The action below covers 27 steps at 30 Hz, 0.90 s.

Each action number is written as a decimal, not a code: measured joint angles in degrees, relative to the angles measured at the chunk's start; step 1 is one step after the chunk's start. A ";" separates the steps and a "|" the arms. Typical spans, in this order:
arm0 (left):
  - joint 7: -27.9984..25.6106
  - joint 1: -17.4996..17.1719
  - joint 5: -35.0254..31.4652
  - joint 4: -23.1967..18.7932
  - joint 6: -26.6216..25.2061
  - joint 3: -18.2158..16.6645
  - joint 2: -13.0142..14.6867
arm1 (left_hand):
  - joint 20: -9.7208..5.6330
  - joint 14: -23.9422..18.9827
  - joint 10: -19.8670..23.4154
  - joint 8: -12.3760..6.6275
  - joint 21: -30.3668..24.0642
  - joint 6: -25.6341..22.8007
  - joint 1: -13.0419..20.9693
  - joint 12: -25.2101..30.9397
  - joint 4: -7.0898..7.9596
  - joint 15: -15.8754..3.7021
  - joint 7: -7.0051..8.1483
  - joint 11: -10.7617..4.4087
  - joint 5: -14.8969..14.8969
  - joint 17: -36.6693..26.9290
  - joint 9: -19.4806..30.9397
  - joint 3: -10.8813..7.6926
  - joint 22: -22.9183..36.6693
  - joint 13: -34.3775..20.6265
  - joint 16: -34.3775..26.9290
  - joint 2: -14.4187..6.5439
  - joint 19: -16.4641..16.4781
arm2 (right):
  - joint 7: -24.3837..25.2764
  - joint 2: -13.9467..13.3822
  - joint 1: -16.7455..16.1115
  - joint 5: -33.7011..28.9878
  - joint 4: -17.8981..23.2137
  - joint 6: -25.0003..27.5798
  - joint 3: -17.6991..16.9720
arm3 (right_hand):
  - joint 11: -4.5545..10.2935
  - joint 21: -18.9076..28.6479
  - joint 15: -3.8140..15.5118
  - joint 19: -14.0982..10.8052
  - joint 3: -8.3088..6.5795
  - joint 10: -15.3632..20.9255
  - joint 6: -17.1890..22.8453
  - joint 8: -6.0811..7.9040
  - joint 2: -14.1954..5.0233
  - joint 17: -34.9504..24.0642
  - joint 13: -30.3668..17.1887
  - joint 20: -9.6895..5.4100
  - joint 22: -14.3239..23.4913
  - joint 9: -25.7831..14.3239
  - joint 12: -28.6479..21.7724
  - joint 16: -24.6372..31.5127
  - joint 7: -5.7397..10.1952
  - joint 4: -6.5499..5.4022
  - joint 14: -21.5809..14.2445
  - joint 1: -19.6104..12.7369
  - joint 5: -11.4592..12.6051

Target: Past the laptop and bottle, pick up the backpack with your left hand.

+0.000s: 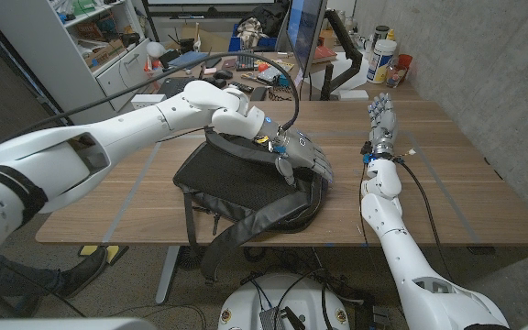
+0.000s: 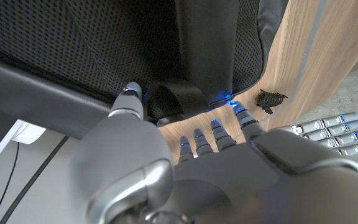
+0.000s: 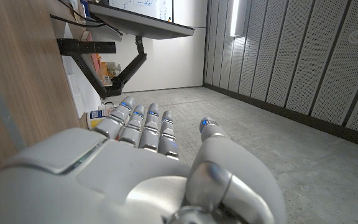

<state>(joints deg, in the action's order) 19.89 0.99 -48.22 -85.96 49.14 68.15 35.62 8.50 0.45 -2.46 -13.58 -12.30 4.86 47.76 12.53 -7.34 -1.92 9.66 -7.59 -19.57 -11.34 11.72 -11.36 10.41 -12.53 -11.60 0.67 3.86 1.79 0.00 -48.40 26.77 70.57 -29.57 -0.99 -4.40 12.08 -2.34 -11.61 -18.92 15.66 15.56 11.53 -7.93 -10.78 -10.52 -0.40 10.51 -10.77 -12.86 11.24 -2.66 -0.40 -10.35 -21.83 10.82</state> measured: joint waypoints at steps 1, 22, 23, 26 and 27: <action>0.00 0.02 0.00 0.05 0.00 0.03 -0.04 | -0.01 -0.02 0.18 0.00 0.00 -0.07 0.00 0.00 0.00 -0.01 0.07 0.00 0.00 0.00 0.00 0.00 0.00 0.00 -0.07 0.00 0.00 | -0.01 0.00 0.00 0.02 0.00 -0.02 0.00 | 0.00 0.00 0.00 0.00 0.00 0.00 0.00 0.00 0.00 0.00 0.00 0.00 0.00 0.00 0.00 0.00 0.00 0.00 0.00 0.00 0.00; 3.89 0.96 1.35 4.28 1.54 1.86 -3.24 | 0.95 -0.19 1.03 -0.63 0.01 -1.83 0.22 0.00 0.00 0.16 0.39 -0.21 -0.39 0.00 0.01 0.00 0.00 0.00 -0.12 0.22 0.30 | -0.62 1.10 1.40 1.49 -3.64 -2.55 -1.15 | -0.41 0.00 -0.11 0.00 -0.24 0.41 0.00 0.00 0.00 0.00 -0.13 0.00 0.00 0.00 0.00 0.00 0.00 0.24 -0.11 0.00 0.00; 3.89 0.97 1.35 4.37 1.54 1.88 -3.30 | 0.95 -0.28 1.28 -0.84 0.01 -2.27 0.22 0.20 0.00 0.18 0.41 -0.41 -0.39 0.00 0.01 0.00 0.00 0.00 -0.11 0.23 0.30 | -0.62 1.10 1.40 1.50 -3.64 -2.56 -1.15 | -0.41 0.00 -0.13 0.00 -0.24 0.41 -0.01 0.00 0.00 0.00 -0.13 0.00 0.00 0.00 0.00 0.00 0.00 0.24 -0.12 0.00 0.00; 3.81 1.23 0.57 5.39 1.86 2.22 -4.08 | 1.51 -1.33 2.56 -1.27 -0.01 -3.50 0.47 0.66 0.00 0.09 0.78 -0.93 -0.39 0.00 0.01 0.00 0.02 -0.10 -0.12 0.47 0.94 | -0.74 1.31 1.73 1.82 -4.52 -3.08 -1.46 | -0.41 0.00 -0.42 0.00 -0.24 0.41 0.24 0.00 0.00 0.00 -0.13 0.00 0.00 0.00 0.00 0.00 -0.24 0.24 -0.42 0.00 0.00; 3.75 1.27 0.37 5.53 1.93 2.26 -4.17 | 1.50 -1.85 3.29 -1.46 -0.20 -4.03 0.61 0.92 0.00 -0.01 0.86 -1.04 -0.39 0.00 0.01 0.00 0.06 -0.14 -0.31 0.61 1.54 | -0.75 1.36 1.81 1.87 -4.70 -3.17 -1.53 | -0.41 0.00 -0.42 0.00 -0.24 0.41 0.31 0.00 0.00 0.00 -0.13 0.00 0.00 0.00 0.00 0.00 -0.32 0.24 -0.42 0.00 0.00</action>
<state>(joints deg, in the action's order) 23.63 2.26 -47.86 -80.42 51.08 70.41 31.45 10.00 -1.40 0.83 -15.05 -12.50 0.83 48.37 13.45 -7.34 -1.93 10.52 -8.62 -19.96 -11.33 11.73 -11.37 10.47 -12.67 -11.90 1.28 5.41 1.04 1.36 -46.59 28.64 65.87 -32.74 -2.52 -4.81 12.08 -2.76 -11.61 -19.16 16.07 15.88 11.53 -7.93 -10.78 -10.66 -0.40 10.51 -10.77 -12.86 11.25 -2.98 -0.15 -10.76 -21.83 10.82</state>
